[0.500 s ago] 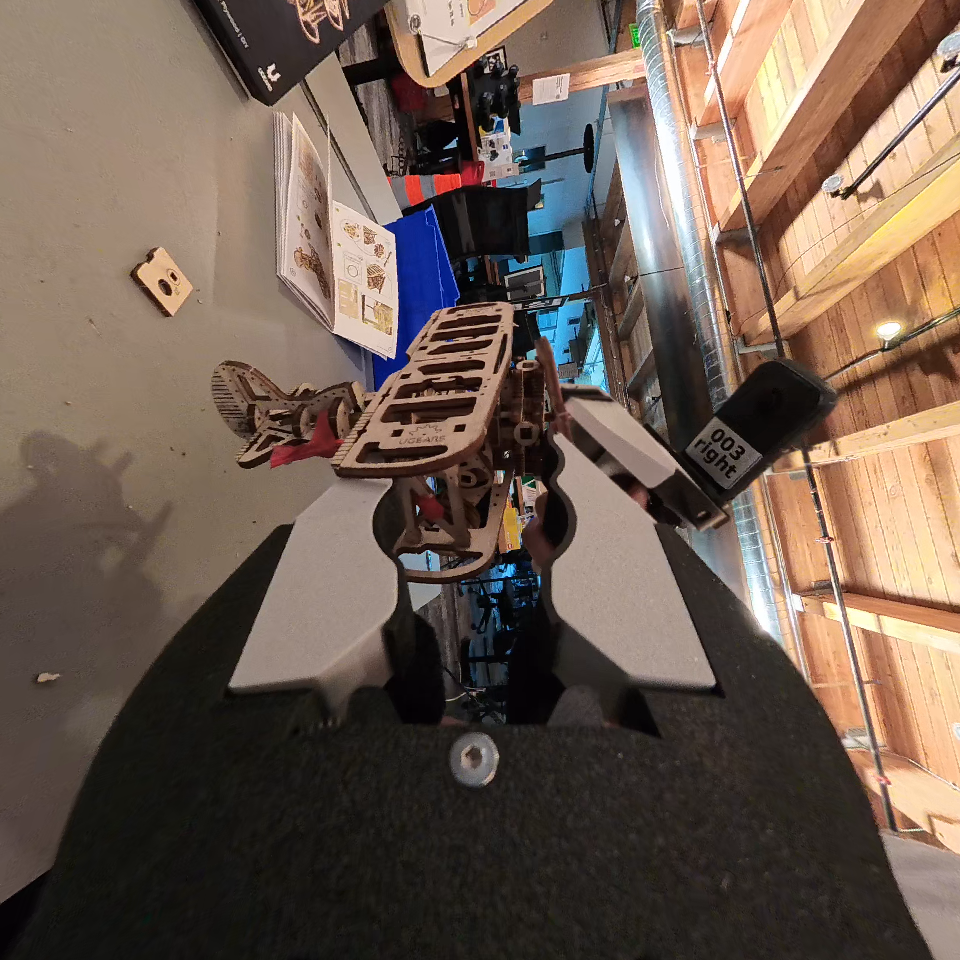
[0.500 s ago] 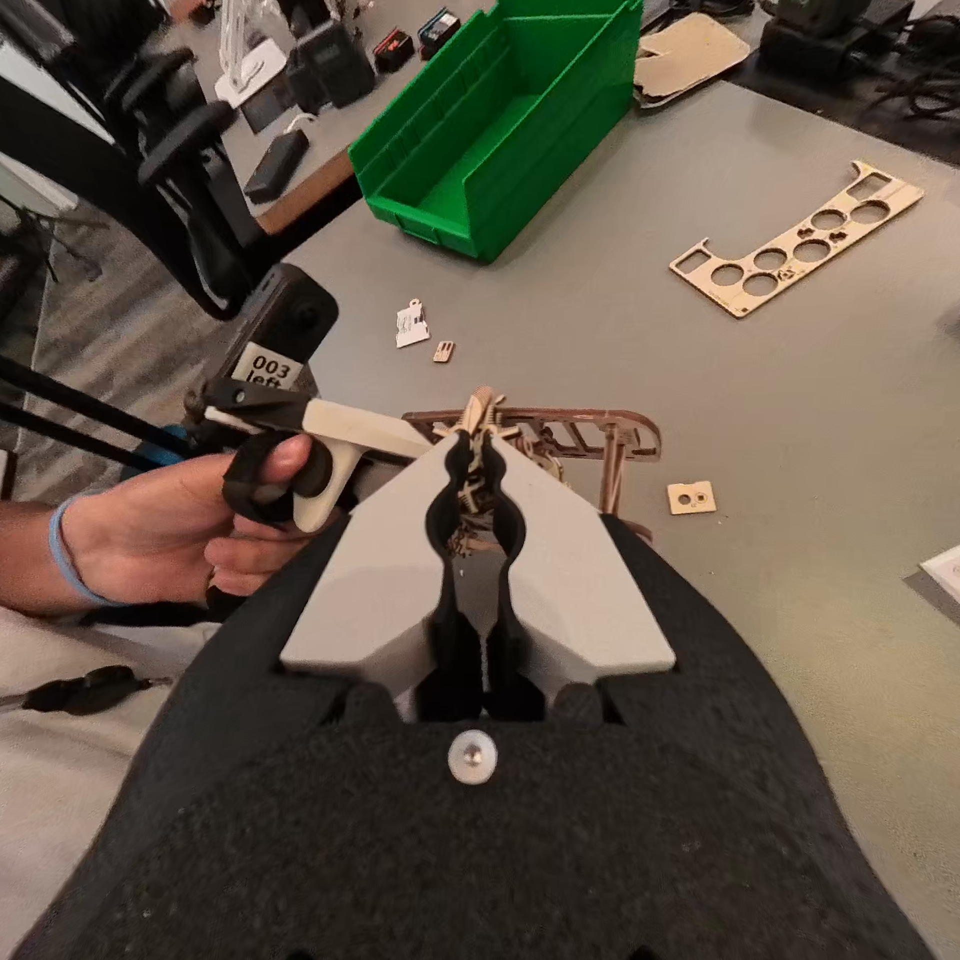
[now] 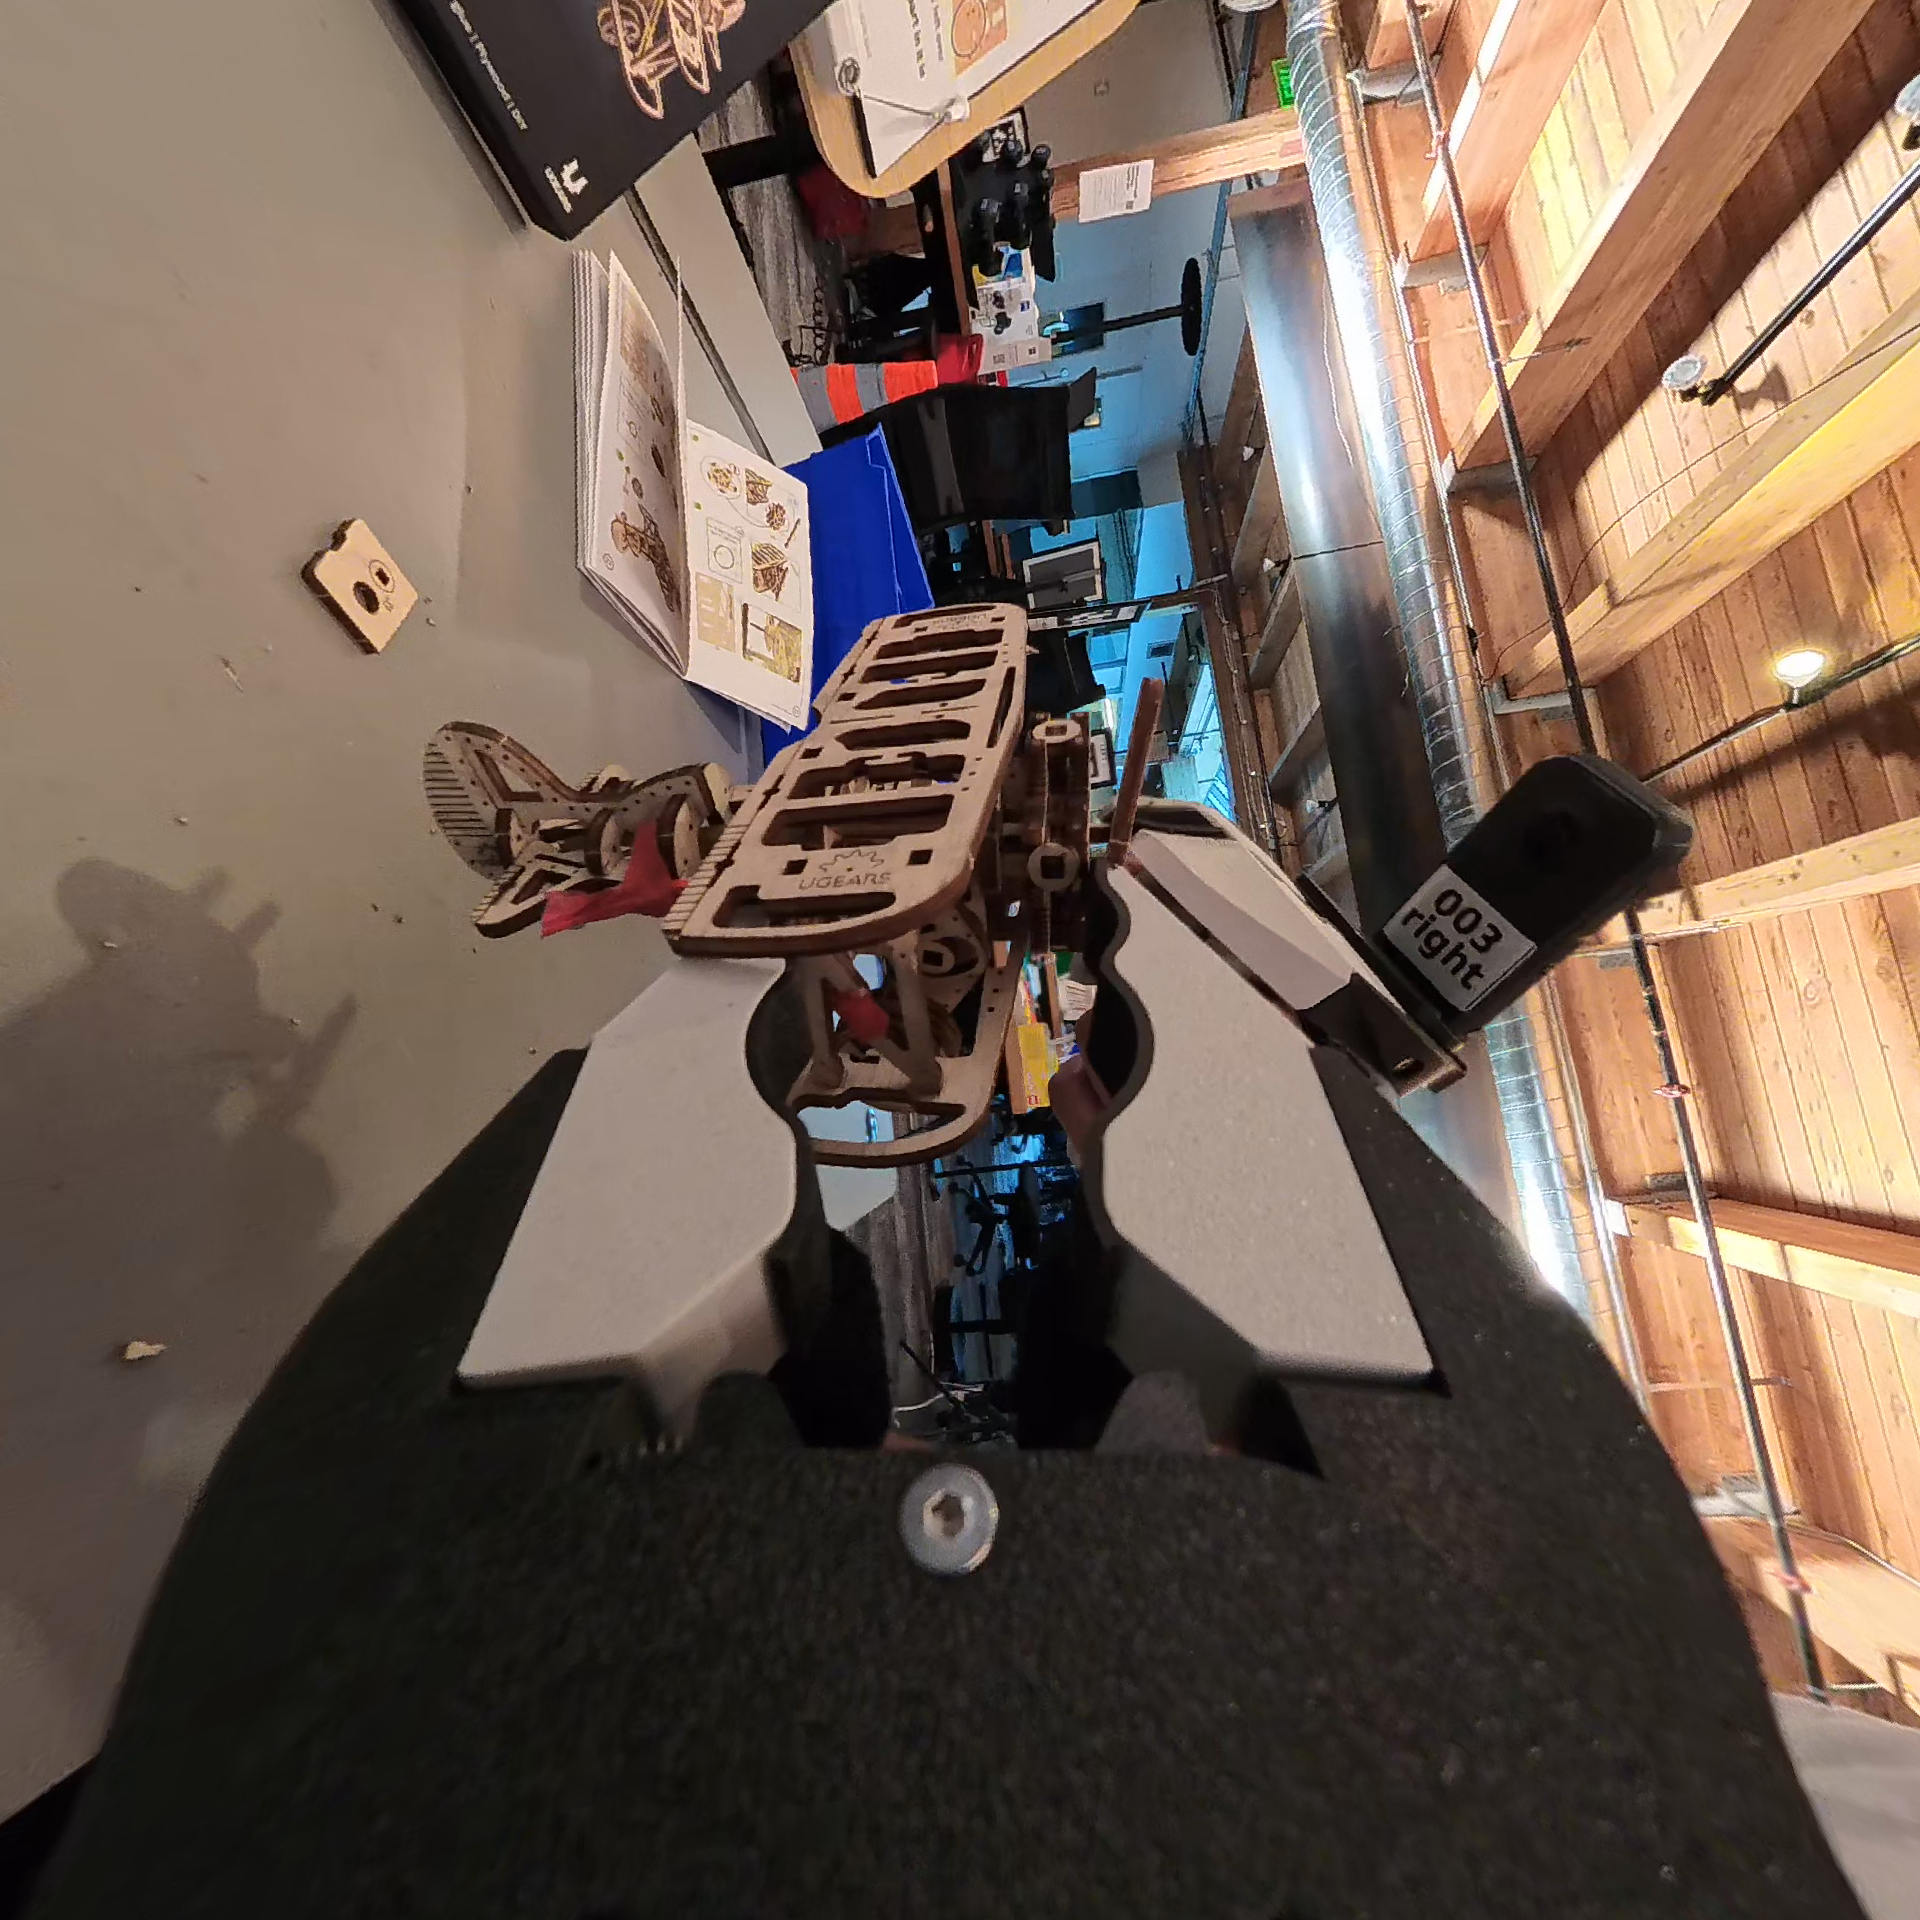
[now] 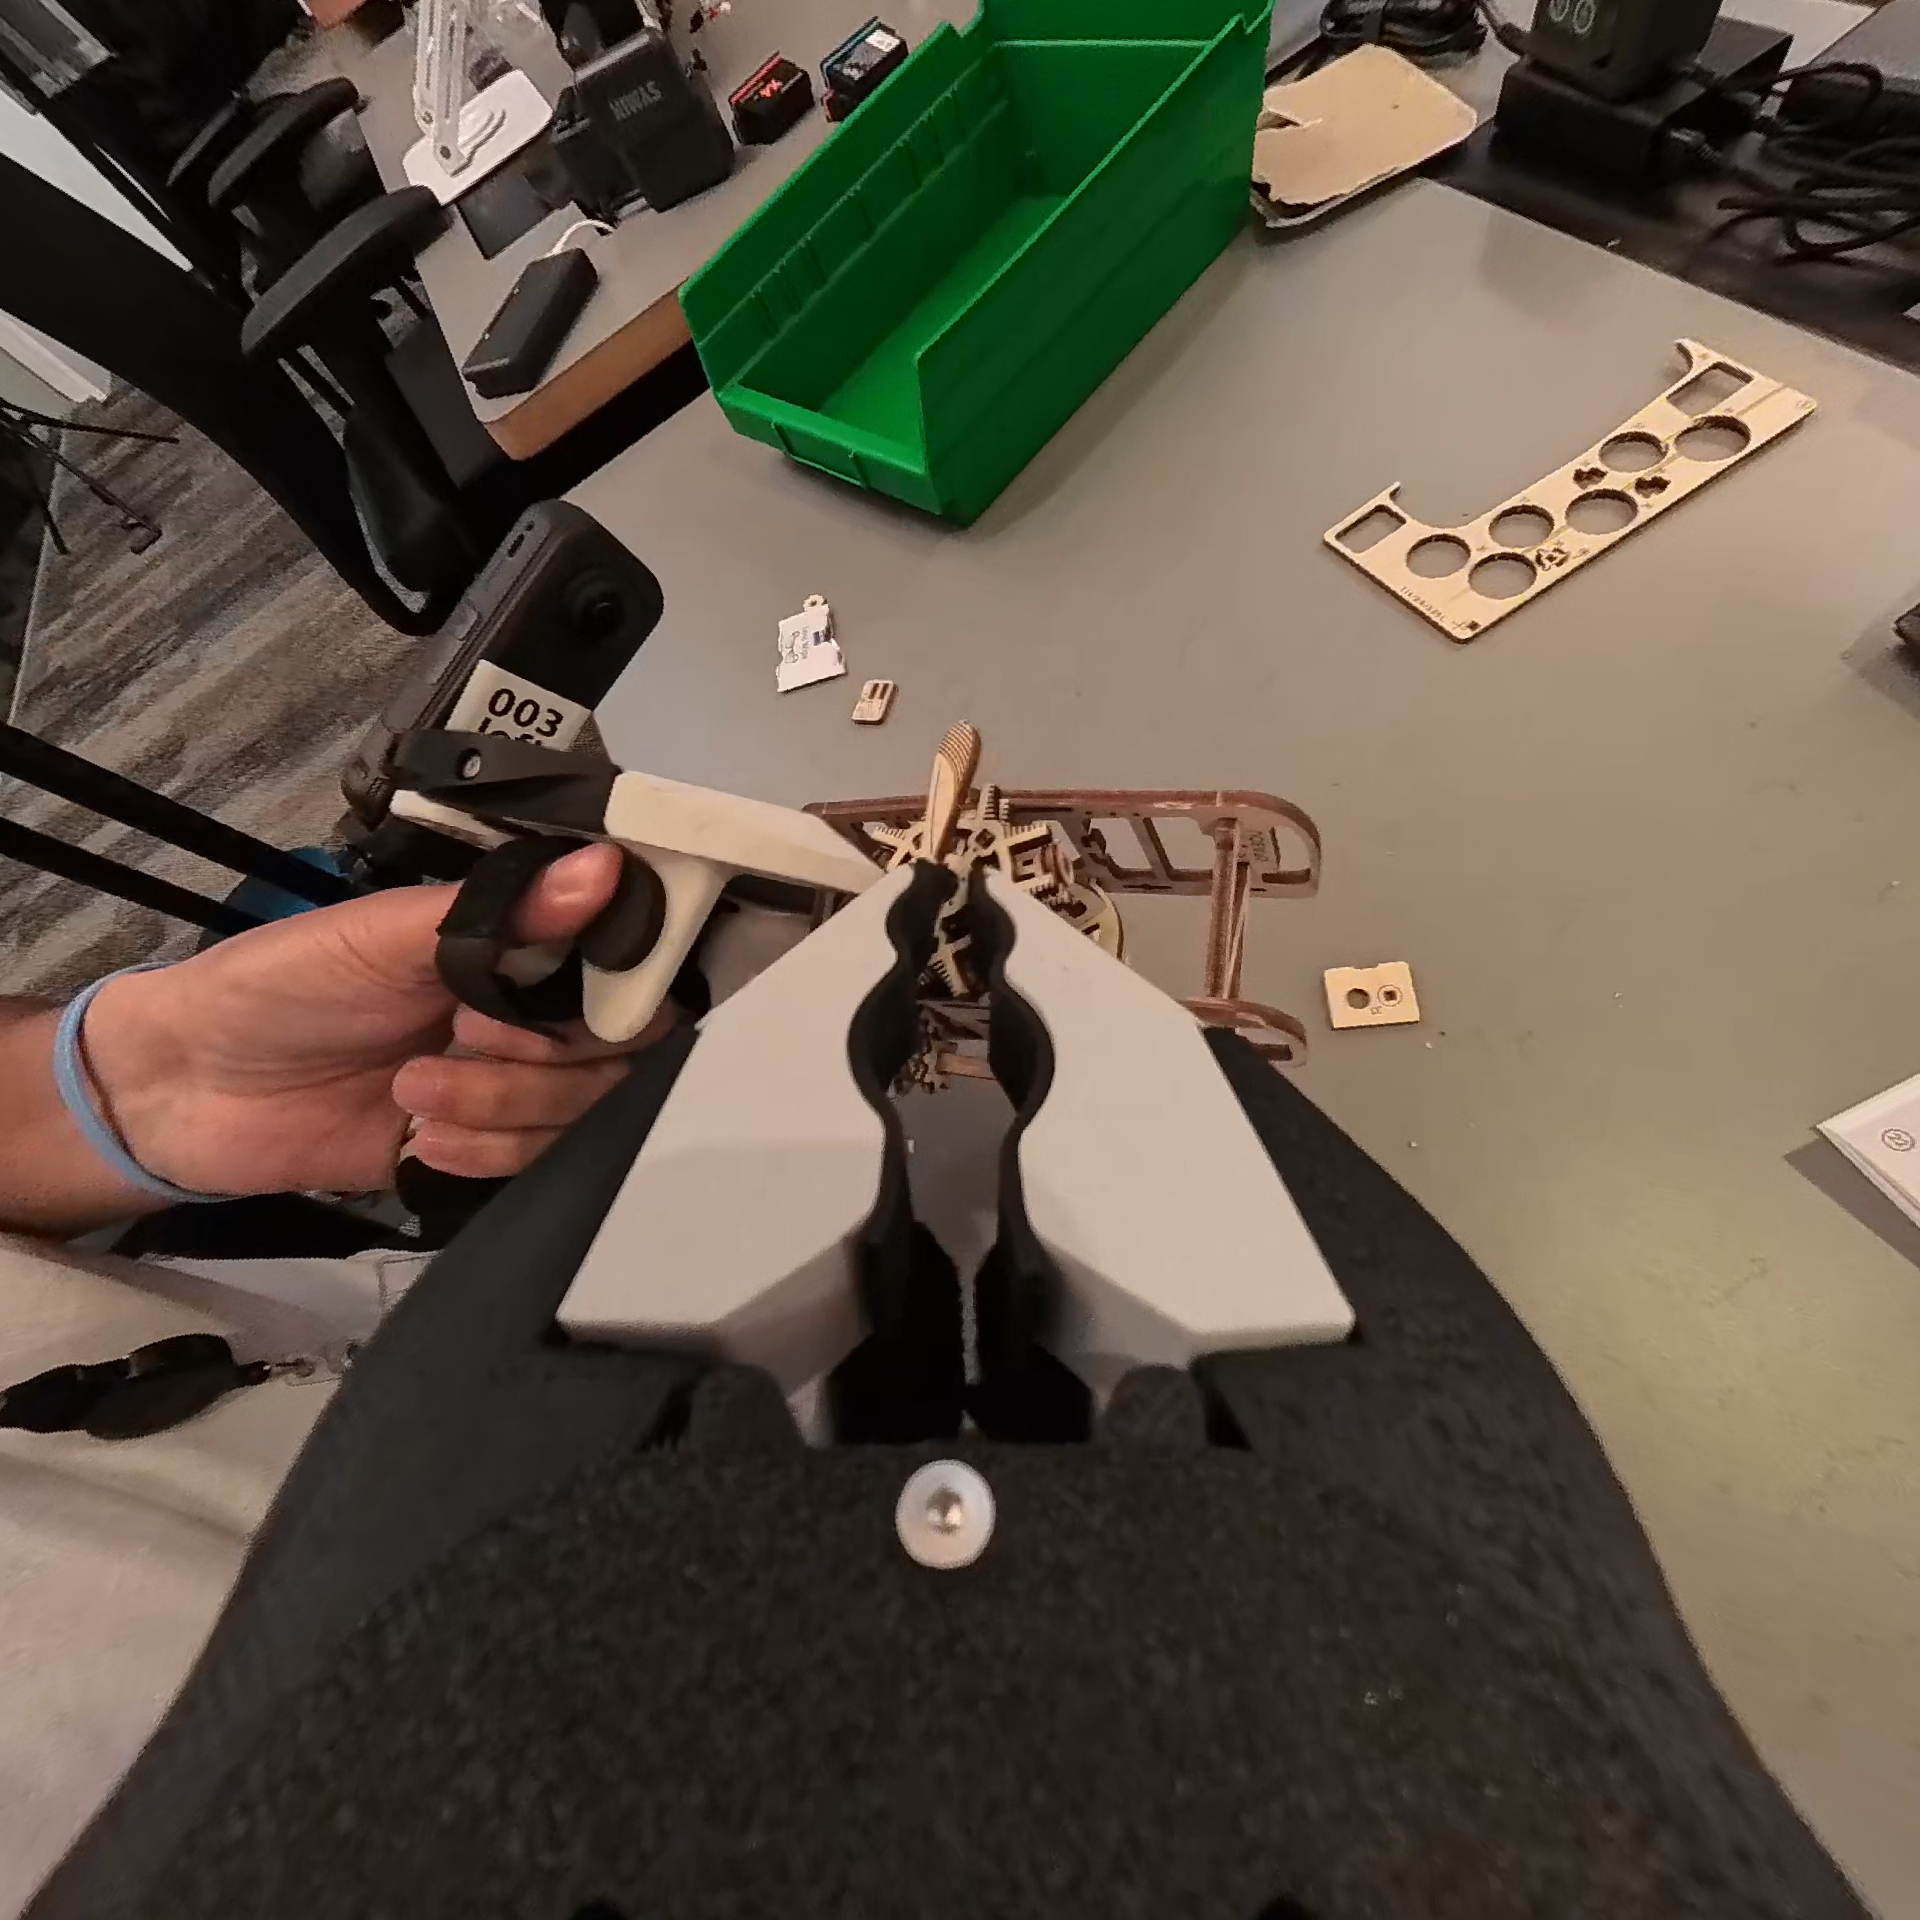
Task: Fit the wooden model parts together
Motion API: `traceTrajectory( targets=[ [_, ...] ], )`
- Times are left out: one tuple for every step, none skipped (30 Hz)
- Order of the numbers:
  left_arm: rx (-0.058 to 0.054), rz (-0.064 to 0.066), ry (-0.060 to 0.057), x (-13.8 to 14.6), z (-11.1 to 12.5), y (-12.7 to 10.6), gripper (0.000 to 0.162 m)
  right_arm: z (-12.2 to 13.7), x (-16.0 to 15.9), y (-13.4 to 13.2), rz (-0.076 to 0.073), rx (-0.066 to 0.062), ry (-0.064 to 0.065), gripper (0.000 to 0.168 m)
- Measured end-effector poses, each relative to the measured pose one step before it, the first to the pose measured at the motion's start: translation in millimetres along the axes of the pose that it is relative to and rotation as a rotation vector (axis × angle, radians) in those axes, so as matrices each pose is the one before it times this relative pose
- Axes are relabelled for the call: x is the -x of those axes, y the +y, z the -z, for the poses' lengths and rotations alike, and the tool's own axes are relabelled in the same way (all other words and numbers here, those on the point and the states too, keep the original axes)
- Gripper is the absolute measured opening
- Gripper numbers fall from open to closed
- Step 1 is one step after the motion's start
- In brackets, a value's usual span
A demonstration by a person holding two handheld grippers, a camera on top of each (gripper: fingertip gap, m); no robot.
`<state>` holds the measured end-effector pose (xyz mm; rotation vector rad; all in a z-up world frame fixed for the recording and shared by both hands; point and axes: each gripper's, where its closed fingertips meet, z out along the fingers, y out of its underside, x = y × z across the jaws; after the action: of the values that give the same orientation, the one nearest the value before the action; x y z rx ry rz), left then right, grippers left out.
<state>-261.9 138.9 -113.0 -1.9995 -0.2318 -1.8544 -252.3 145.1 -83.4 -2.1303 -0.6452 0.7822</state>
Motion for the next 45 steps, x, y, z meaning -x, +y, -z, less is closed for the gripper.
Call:
traceTrajectory(
  targets=[
    [0.0002,-0.0086,-0.0036,0.33,0.36,-0.14,0.048,-0.26,-0.24,0.56,-0.0046,0.0055,-0.0032,0.005],
    [-0.0006,-0.0078,-0.0028,0.27,0.44,-0.19,0.049,-0.23,-0.68,0.25,-0.0039,0.0060,-0.0002,0.007],
    [-0.0003,-0.0070,-0.0034,0.39,0.36,-0.10,0.049,-0.15,-0.01,0.36,-0.0039,0.0064,-0.0045,0.007],
    [-0.0010,-0.0062,-0.0044,0.51,0.20,0.07,0.049,-0.44,-0.09,0.69,-0.0075,0.0081,-0.0040,0.007],
    [-0.0005,-0.0047,-0.0021,0.65,0.12,0.31,0.049,-0.29,-0.14,0.60,-0.0089,0.0087,-0.0046,0.007],
    [0.0006,-0.0029,-0.0019,0.82,0.23,0.40,0.049,-0.34,-0.14,0.91,-0.0063,0.0096,-0.0054,0.007],
    [-0.0021,-0.0057,-0.0023,0.68,0.33,0.04,0.049,-0.53,-0.03,0.62,-0.0042,0.0078,-0.0069,0.007],
    [-0.0006,-0.0094,-0.0026,0.38,0.24,0.09,0.049,-0.55,0.01,0.10,-0.0019,0.0019,-0.0058,0.007],
    [0.0034,-0.0116,-0.0058,0.68,0.19,0.51,0.049,-0.56,-0.05,0.25,0.0039,0.0014,-0.0034,0.008],
    [-0.0006,-0.0103,-0.0085,0.76,0.33,0.06,0.049,-0.63,-0.01,0.90,0.0124,0.0052,-0.0006,0.008],
    [0.0011,-0.0101,-0.0070,0.67,0.37,0.13,0.049,-0.54,-0.10,0.92,0.0158,0.0059,0.0029,0.008],
    [0.0034,-0.0089,-0.0045,0.58,0.30,0.29,0.049,-0.39,0.13,0.74,0.0158,0.0066,0.0025,0.008],
    [0.0019,-0.0023,-0.0033,0.39,0.43,0.07,0.049,-0.27,0.27,0.76,0.0135,0.0079,0.0024,0.008],
    [0.0030,0.0003,-0.0007,0.17,0.07,0.39,0.049,-0.17,0.10,0.53,0.0137,0.0071,0.0044,0.009],
    [0.0008,0.0028,-0.0003,0.13,0.16,0.24,0.049,0.11,-0.83,-0.09,0.0132,0.0045,0.0108,0.011],
    [0.0008,0.0027,-0.0020,0.24,-0.01,0.30,0.049,-0.07,-0.65,0.27,0.0158,0.0071,0.0117,0.011],
    [-0.0008,0.0006,-0.0028,0.24,-0.12,0.23,0.049,-0.34,-0.07,0.55,0.0159,0.0089,0.0100,0.012],
    [0.0024,0.0006,0.0007,-0.16,-0.26,0.63,0.049,-0.44,-0.51,0.15,0.0161,0.0067,0.0152,0.014],
    [0.0000,0.0015,-0.0017,0.41,-0.03,0.07,0.049,-0.46,-0.94,0.08,0.0171,0.0062,0.0198,0.015],
    [-0.0003,0.0010,-0.0019,0.80,0.14,0.13,0.049,-0.34,-2.25,0.25,0.0201,0.0074,0.0275,0.019],
    [-0.0010,0.0015,-0.0017,0.89,0.32,-0.13,0.049,-0.08,-4.26,0.34,0.0179,0.0067,0.0388,0.027],
    [-0.0006,-0.0012,-0.0026,0.87,0.36,0.06,0.049,-0.23,-3.41,0.22,0.0155,0.0058,0.0294,0.034],
    [0.0003,-0.0018,-0.0006,0.46,0.20,0.35,0.049,-0.25,-1.44,0.36,0.0075,0.0046,0.0120,0.038],
    [-0.0013,0.0024,0.0029,0.08,0.34,-0.12,0.049,-0.23,-1.06,0.03,-0.0040,-0.0004,0.0018,0.041],
    [-0.0014,0.0031,0.0024,0.01,0.35,-0.16,0.049,-0.42,-1.76,0.03,-0.0116,-0.0011,0.0004,0.044],
    [-0.0009,0.0006,0.0015,-0.12,0.24,-0.12,0.049,-0.39,-1.69,0.15,-0.0125,-0.0035,-0.0035,0.049],
    [-0.0004,-0.0011,0.0032,-0.55,0.22,-0.09,0.049,-0.33,-0.39,0.11,-0.0171,-0.0056,-0.0153,0.050],
    [0.0012,0.0006,0.0067,-0.98,0.09,0.17,0.049,0.03,0.86,0.22,-0.0243,-0.0055,-0.0265,0.050],
    [0.0021,0.0024,0.0085,-1.22,0.19,0.19,0.049,0.05,1.07,0.20,-0.0284,-0.0061,-0.0300,0.049],
    [0.0024,0.0013,0.0075,-1.15,0.04,0.28,0.049,0.04,1.49,0.36,-0.0288,-0.0042,-0.0347,0.049],
    [0.0015,-0.0007,0.0102,-1.70,0.08,0.26,0.049,-0.04,1.58,0.70,-0.0280,-0.0035,-0.0359,0.049],
    [0.0027,0.0000,0.0120,-2.01,-0.18,0.36,0.049,-0.54,2.38,1.52,-0.0258,0.0033,-0.0397,0.048],
    [0.0021,0.0020,0.0098,-1.82,-0.27,0.19,0.049,-0.88,2.58,2.34,-0.0240,0.0061,-0.0378,0.047],
    [0.0016,0.0020,0.0074,-1.16,-0.15,0.11,0.049,-0.76,2.80,1.63,-0.0215,0.0019,-0.0369,0.047],
    [0.0041,0.0000,0.0073,-1.00,-0.32,0.39,0.049,-0.26,1.93,0.48,-0.0208,-0.0062,-0.0300,0.046],
    [0.0045,0.0032,0.0129,-1.31,-0.04,0.17,0.049,0.55,2.28,-0.89,-0.0203,-0.0147,-0.0323,0.044],
    [0.0051,0.0078,0.0147,-1.67,-0.02,0.21,0.049,0.72,2.78,-1.21,-0.0234,-0.0172,-0.0370,0.040],
    [0.0077,0.0052,0.0043,-0.39,0.13,0.39,0.049,0.49,2.45,-0.07,-0.0262,-0.0097,-0.0370,0.036],
    [0.0061,-0.0024,-0.0018,0.33,0.25,0.34,0.049,0.25,1.55,0.17,-0.0266,-0.0081,-0.0288,0.032],
    [0.0060,-0.0054,-0.0029,0.52,0.17,0.65,0.049,0.11,0.56,0.51,-0.0181,-0.0055,-0.0195,0.030],
    [0.0043,-0.0032,-0.0051,0.94,0.09,0.58,0.049,-0.06,-0.59,0.99,-0.0105,-0.0007,-0.0078,0.030],
    [0.0001,0.0014,-0.0039,0.70,0.07,0.28,0.049,-0.37,-0.60,0.71,-0.0097,-0.0018,-0.0042,0.030],
    [0.0001,0.0014,-0.0033,0.93,0.03,0.25,0.049,-0.38,-0.66,0.61,-0.0067,-0.0009,-0.0009,0.030],
    [0.0023,-0.0002,-0.0007,0.63,-0.02,0.28,0.049,-0.36,-0.60,0.53,-0.0056,-0.0009,-0.0002,0.030],
    [0.0013,-0.0054,0.0001,0.40,0.03,0.00,0.049,-0.06,-0.23,-0.07,-0.0103,-0.0040,-0.0030,0.030]
  ],
)
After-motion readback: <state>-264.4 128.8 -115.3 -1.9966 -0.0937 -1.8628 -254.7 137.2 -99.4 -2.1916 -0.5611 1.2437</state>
